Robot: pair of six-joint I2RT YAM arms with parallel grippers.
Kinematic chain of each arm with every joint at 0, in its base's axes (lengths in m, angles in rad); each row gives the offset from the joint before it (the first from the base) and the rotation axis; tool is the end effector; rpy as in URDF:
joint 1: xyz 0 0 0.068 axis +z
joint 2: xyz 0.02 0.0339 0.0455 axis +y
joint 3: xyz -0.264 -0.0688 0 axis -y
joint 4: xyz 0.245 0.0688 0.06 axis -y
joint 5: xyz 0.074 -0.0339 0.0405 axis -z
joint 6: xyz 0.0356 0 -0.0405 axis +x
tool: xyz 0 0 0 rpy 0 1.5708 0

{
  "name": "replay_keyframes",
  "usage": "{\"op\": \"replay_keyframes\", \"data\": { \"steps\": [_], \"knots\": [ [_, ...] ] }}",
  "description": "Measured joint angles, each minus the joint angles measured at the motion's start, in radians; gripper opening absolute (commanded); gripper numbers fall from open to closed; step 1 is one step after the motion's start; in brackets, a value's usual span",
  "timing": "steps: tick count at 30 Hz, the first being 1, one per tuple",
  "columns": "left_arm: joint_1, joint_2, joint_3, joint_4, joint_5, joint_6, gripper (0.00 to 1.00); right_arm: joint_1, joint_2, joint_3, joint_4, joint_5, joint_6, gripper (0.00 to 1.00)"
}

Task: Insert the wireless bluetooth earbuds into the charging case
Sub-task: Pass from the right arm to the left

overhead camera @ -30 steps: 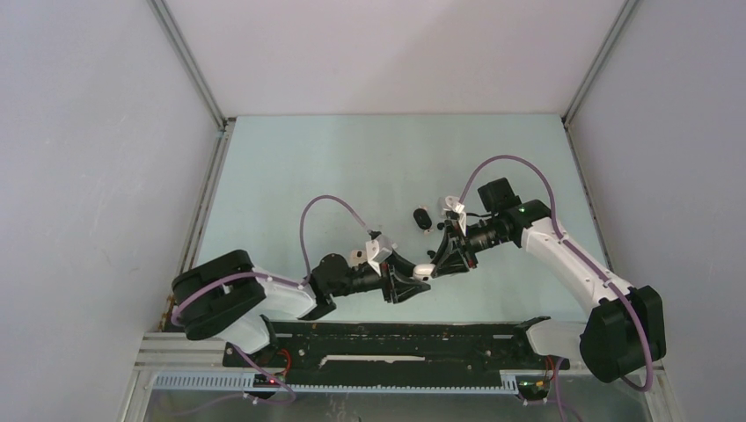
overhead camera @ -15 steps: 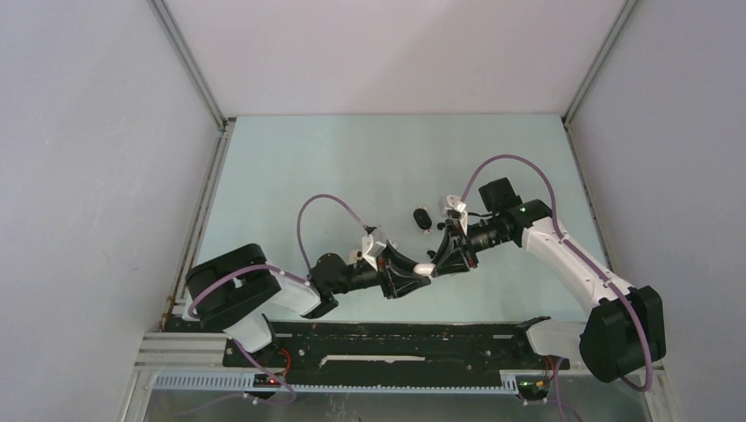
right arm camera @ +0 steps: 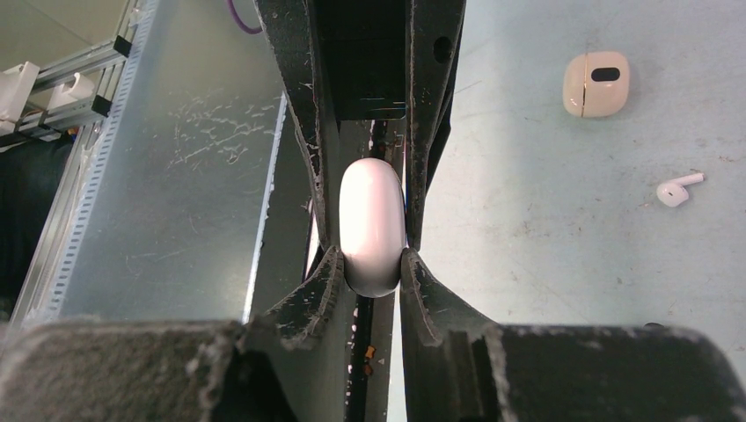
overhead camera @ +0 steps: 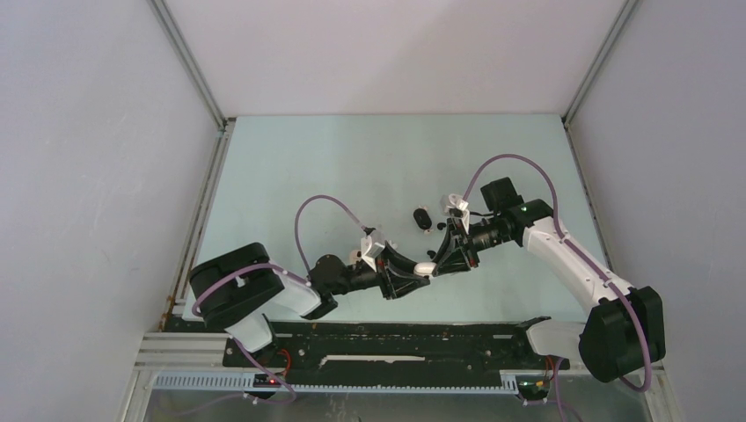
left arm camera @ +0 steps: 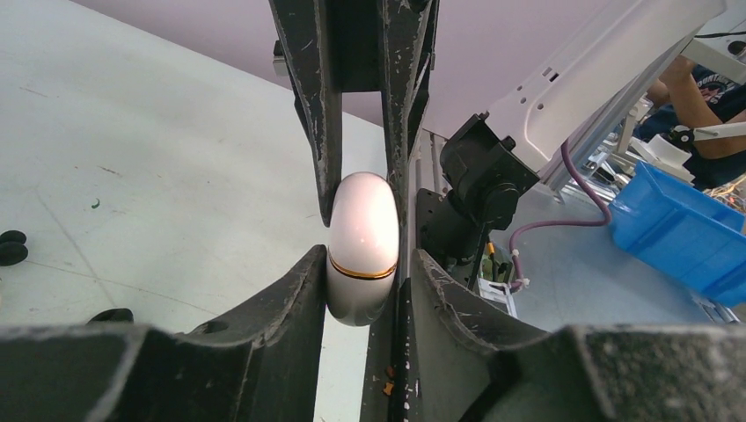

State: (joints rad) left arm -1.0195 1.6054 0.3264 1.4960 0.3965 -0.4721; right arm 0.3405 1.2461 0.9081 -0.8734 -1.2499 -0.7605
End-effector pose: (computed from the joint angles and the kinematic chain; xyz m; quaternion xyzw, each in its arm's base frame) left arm 0.1252 -0.2299 0.1830 0.3138 0.5498 -0.6092 0.4777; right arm 0.1931 0.1042 0.2593 -0.5065 0.6253 0.5328 0.2618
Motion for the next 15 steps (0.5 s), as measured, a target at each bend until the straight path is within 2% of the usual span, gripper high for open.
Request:
{"op": "replay_keyframes", "data": {
  "steps": [9, 15],
  "knots": [
    [0.001, 0.013, 0.000, 0.006, 0.000, -0.001, 0.42, -0.003, 0.000, 0.000, -0.001, -0.002, 0.000, 0.11],
    [0.001, 0.019, -0.005, 0.006, 0.000, -0.008, 0.34, -0.005, 0.000, 0.000, -0.003, -0.003, 0.000, 0.13]
  ]
}}
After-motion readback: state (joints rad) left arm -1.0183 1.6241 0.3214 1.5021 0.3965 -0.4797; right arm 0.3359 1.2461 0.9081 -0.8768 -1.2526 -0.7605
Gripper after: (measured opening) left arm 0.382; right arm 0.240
